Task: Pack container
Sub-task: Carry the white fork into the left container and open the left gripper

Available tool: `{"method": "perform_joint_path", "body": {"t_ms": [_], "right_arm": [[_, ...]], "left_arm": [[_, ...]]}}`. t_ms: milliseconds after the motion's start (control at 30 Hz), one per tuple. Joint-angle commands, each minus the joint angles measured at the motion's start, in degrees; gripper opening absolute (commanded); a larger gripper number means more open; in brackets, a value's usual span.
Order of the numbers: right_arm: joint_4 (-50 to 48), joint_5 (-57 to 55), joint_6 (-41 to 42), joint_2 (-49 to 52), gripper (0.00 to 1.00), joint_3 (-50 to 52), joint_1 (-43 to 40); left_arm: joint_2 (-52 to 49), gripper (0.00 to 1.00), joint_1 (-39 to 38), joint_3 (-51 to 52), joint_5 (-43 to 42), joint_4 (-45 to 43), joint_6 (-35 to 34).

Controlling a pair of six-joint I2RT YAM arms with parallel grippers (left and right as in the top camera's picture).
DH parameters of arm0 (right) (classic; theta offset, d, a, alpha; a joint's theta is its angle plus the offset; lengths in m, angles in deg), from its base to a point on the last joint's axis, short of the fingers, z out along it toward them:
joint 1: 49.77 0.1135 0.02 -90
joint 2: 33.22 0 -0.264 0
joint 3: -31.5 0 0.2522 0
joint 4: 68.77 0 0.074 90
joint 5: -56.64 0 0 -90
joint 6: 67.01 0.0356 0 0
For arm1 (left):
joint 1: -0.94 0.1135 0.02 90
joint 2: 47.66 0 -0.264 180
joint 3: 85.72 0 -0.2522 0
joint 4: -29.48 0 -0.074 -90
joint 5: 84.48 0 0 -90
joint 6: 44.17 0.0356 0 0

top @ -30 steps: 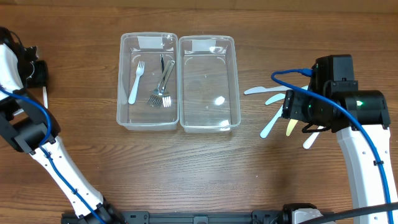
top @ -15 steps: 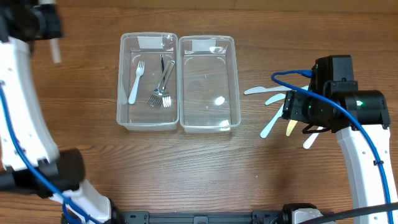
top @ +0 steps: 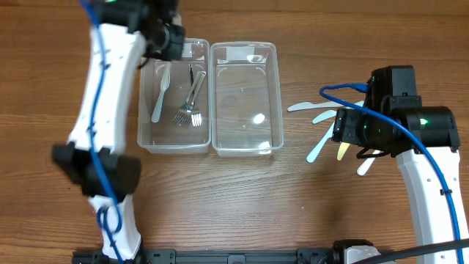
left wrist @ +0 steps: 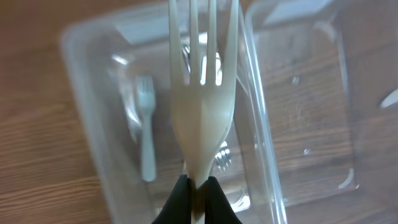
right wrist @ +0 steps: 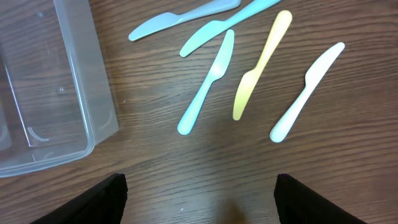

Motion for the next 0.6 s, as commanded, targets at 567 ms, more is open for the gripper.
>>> {"method": "perform_joint_path", "body": {"t_ms": [567], "right_arm": [[0.0, -0.2, 0.2, -0.2, 0.79, -1.5, -0.2]], "left_arm": [[-14.0, 0.43, -4.4, 0.4, 1.3, 4.7, -1.4]]}}
